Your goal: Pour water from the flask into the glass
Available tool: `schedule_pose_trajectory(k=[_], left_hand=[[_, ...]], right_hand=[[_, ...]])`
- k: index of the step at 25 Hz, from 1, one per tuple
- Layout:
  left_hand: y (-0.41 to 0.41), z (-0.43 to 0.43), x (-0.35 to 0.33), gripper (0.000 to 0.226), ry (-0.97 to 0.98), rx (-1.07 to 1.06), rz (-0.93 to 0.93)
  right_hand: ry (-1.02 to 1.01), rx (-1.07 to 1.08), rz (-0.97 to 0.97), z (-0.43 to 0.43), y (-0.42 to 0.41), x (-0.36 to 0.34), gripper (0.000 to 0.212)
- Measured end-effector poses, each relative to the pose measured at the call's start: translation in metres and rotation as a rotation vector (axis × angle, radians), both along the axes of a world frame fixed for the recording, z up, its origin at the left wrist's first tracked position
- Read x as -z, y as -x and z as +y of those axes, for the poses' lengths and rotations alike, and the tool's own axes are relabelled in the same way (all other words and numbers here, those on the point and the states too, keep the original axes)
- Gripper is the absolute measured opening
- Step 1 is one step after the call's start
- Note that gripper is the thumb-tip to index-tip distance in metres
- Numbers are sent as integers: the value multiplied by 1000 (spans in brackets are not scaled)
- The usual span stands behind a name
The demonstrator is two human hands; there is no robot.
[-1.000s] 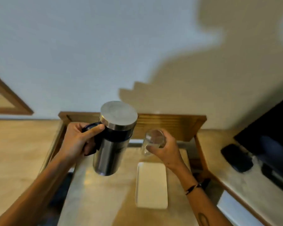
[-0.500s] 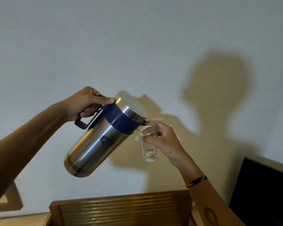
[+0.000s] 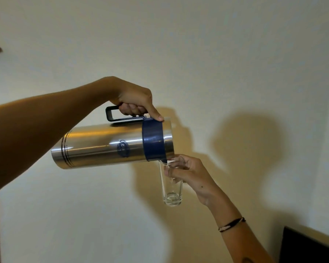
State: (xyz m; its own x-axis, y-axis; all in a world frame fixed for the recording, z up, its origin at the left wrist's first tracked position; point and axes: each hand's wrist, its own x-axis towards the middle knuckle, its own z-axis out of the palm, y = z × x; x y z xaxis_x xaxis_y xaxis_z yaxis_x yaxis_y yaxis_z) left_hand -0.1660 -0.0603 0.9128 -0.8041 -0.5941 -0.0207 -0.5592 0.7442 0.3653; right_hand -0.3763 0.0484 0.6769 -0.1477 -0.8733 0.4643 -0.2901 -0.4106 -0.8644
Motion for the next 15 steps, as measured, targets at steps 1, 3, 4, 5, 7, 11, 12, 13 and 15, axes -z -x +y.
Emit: schedule_pose_trajectory(k=[1, 3, 4, 5, 7, 11, 12, 13, 15], left_hand=[[1, 3, -4, 65, 14, -6, -20], [2, 7, -8, 64, 32, -17, -52], [2, 9, -9, 63, 36, -24, -64], [3, 9, -10, 62, 40, -31, -72], [4, 9, -11, 63, 47, -48, -71], [10, 8, -11, 66, 82, -64, -83], [12, 8, -12, 66, 88, -64, -87], [14, 9, -13, 65, 93, -63, -91], [15, 10, -15, 63, 94, -55, -108]], right_hand=[[1, -11, -1, 1, -2, -2, 35], [0, -17, -9, 2, -6, -5, 30], [-3, -15, -12, 2, -6, -5, 29], [-4, -16, -14, 3, -7, -6, 28], [-4, -17, -20, 3, -7, -5, 27], [-4, 10, -42, 0, -4, -2, 38], [-3, 22, -46, 0, -2, -1, 40], [-1, 31, -52, -1, -1, -1, 40], [2, 43, -60, -1, 2, -2, 39]])
